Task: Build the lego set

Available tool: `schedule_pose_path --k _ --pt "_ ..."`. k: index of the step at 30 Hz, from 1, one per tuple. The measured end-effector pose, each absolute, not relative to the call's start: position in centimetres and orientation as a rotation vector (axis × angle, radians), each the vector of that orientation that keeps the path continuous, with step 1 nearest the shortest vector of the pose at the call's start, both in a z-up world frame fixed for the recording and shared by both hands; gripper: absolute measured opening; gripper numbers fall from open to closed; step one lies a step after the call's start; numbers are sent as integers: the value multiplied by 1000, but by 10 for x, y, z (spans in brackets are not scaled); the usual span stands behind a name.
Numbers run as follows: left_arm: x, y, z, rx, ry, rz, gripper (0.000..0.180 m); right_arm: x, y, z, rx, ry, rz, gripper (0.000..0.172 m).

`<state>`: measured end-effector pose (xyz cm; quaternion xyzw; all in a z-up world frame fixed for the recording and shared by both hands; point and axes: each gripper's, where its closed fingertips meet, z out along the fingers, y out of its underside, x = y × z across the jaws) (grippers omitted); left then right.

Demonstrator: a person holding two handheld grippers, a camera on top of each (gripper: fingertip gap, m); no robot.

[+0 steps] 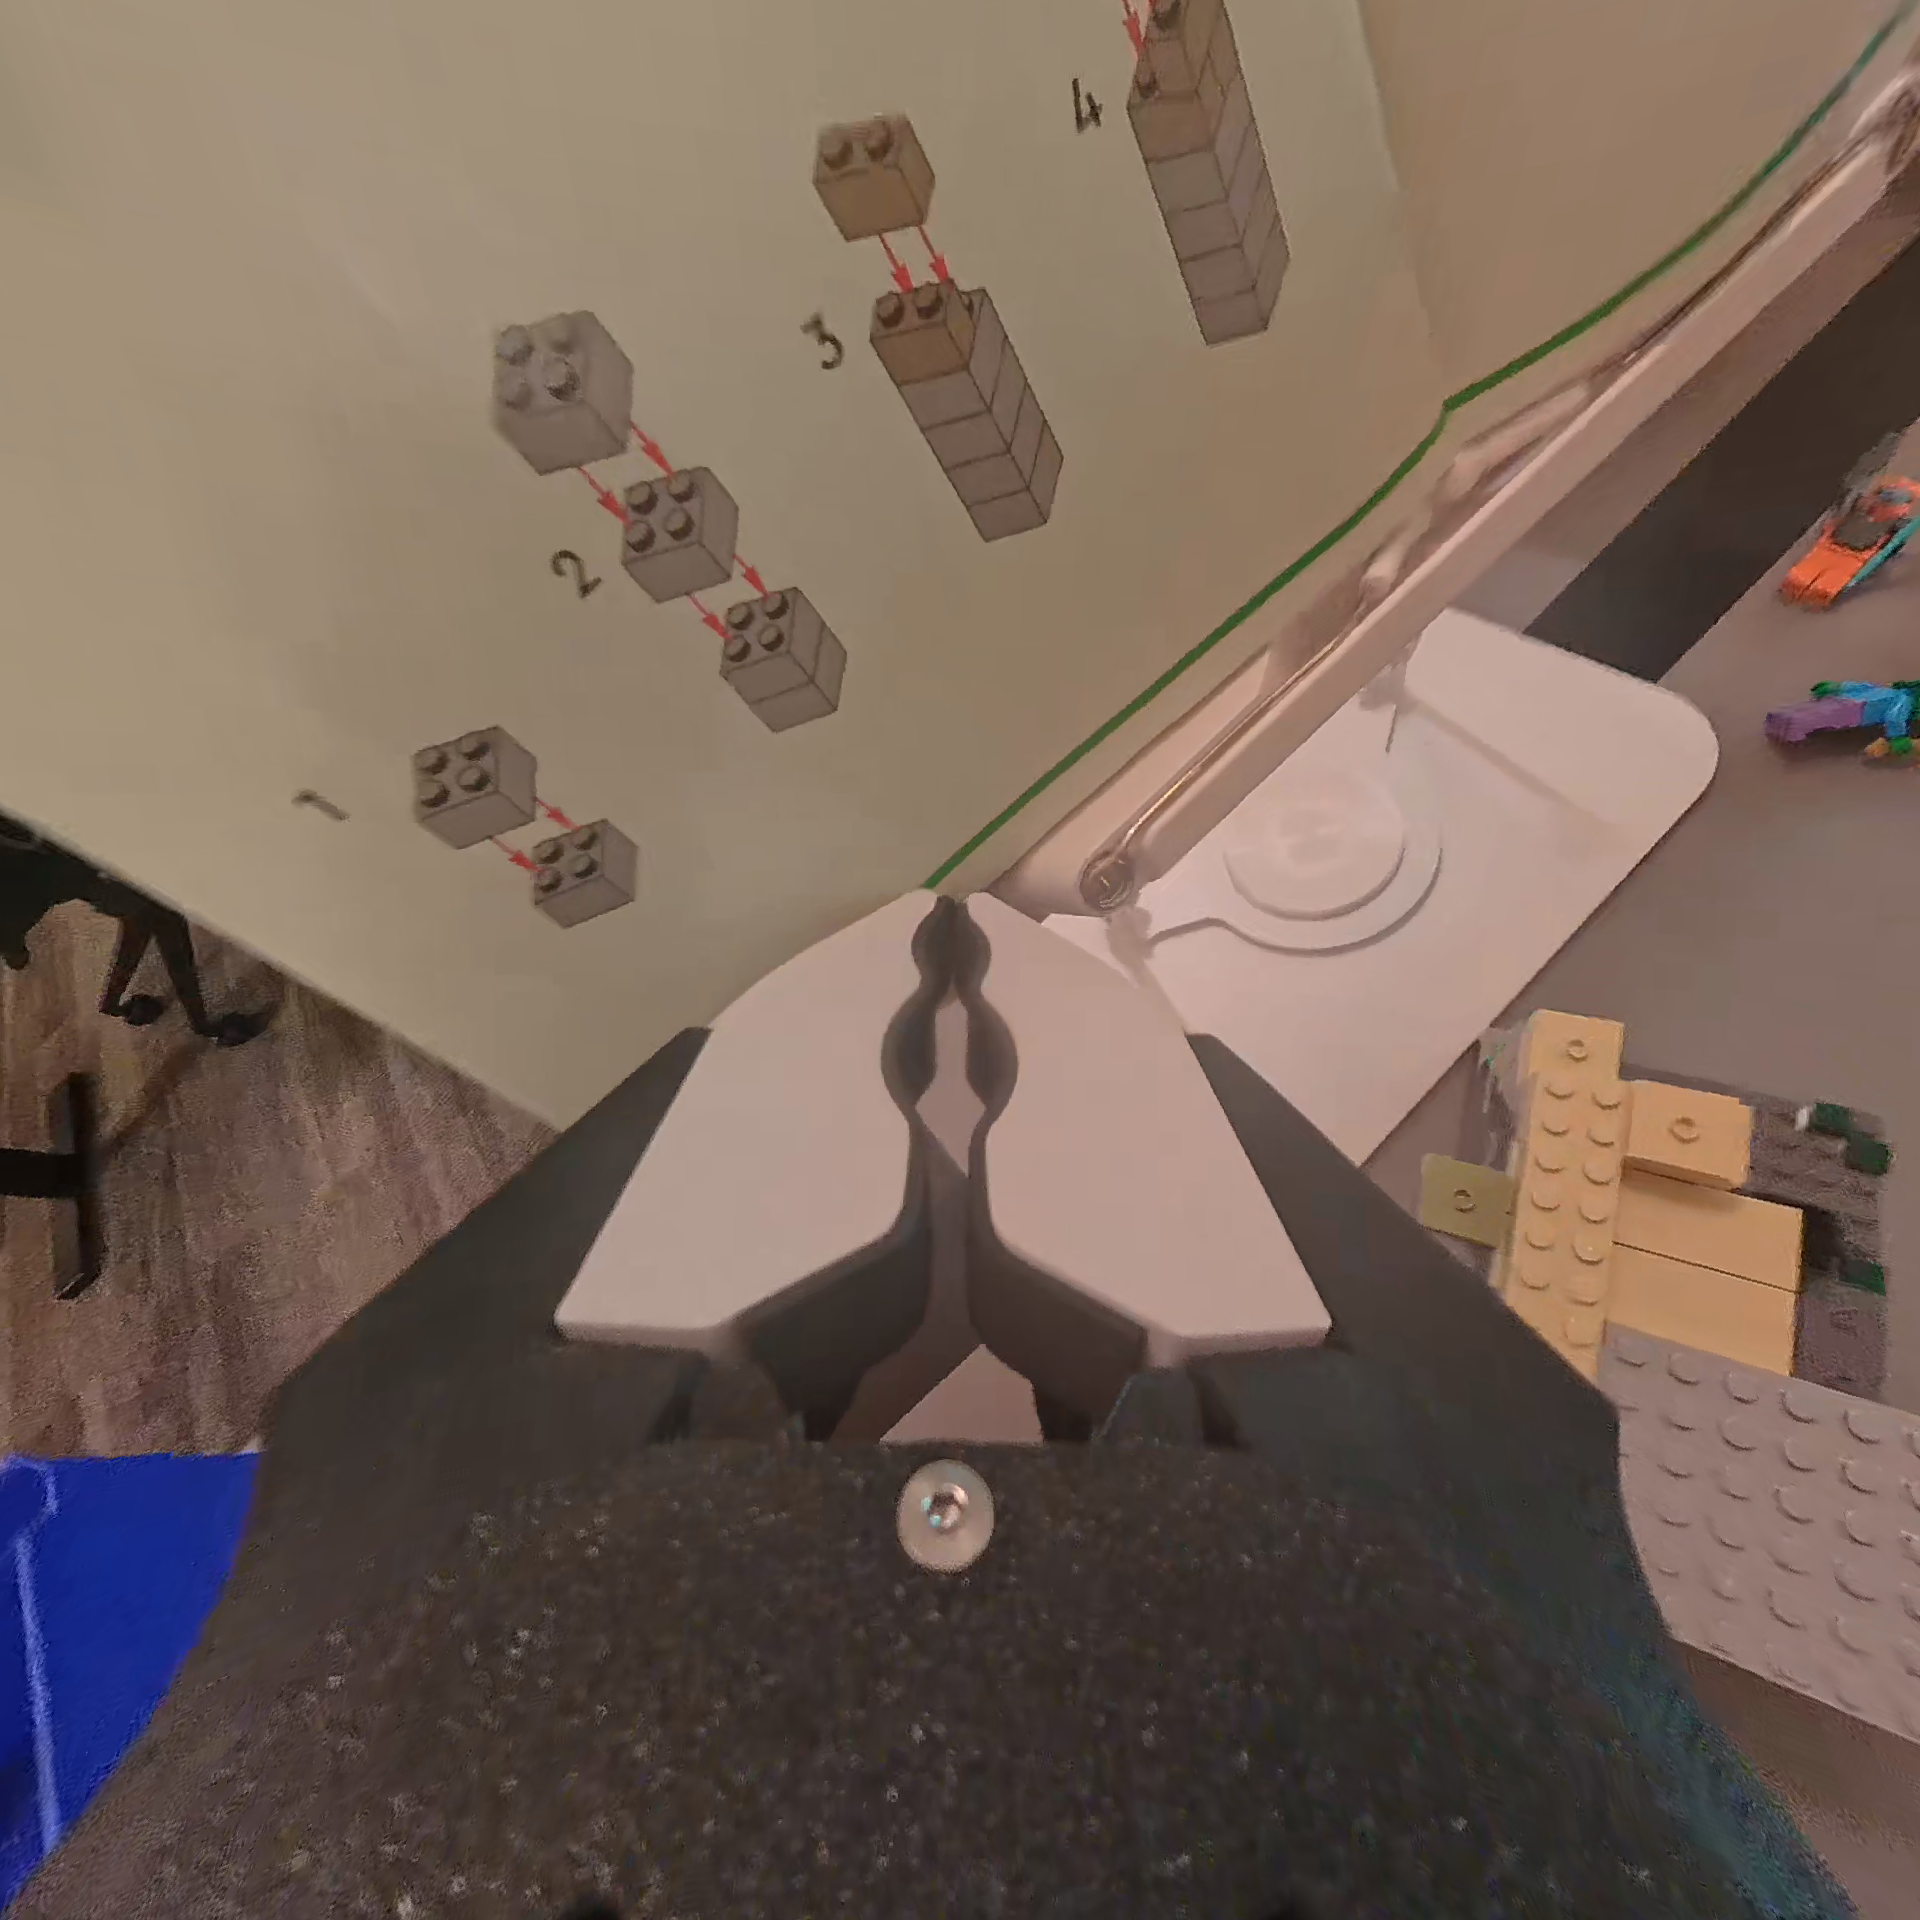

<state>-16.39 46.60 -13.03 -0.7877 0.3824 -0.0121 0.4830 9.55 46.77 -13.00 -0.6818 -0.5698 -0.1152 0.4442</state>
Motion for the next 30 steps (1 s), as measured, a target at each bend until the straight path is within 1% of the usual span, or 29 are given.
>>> schedule_pose_path --k 1,3,10,15,22,26,30 --pt "-163 461 -126 -1900 897 -64 0 95 464 -125 -1681 -1385 -255 0" --pt "-161 448 -117 -1850 801 -147 0 93 453 -113 -1645 -1304 -184 0" --pt "-165 406 -108 -1721 598 -203 0 87 407 -74 -1512 -962 -8 0" --pt "-161 370 -83 -1597 470 -271 0 74 368 -60 -1488 -692 142 0" --pt "-157 332 -65 -1474 301 -300 0 53 328 -68 -1501 -413 342 0" --pt "-161 324 -81 -1468 258 -308 0 59 317 -89 -1488 -332 355 0" --pt "-167 335 -102 -1495 243 -317 0 68 325 -105 -1498 -312 383 0"
